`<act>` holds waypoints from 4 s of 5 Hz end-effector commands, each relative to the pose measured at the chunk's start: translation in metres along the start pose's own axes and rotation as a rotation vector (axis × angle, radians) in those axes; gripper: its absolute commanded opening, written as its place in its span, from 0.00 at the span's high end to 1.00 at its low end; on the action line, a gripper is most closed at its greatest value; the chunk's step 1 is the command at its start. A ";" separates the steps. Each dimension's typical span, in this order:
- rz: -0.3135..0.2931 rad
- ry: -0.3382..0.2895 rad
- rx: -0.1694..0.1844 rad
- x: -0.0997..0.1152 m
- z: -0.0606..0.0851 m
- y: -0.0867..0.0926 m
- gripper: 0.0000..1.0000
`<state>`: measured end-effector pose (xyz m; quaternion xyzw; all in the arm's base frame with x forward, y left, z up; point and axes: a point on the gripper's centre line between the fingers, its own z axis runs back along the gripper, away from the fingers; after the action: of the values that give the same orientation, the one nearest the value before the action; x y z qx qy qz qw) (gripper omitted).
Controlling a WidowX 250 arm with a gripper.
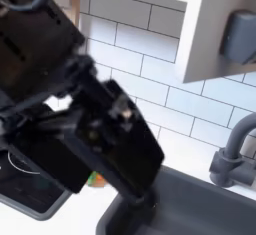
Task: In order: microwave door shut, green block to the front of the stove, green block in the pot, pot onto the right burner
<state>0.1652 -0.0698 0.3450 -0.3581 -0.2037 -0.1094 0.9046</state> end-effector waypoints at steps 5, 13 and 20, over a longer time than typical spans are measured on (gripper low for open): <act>0.101 -0.107 0.170 0.014 -0.002 -0.006 0.00; 0.056 0.018 0.335 0.009 0.014 -0.018 0.00; 0.091 -0.030 0.374 0.044 -0.029 -0.017 0.00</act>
<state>0.2034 -0.1013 0.3560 -0.1908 -0.2202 -0.0257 0.9563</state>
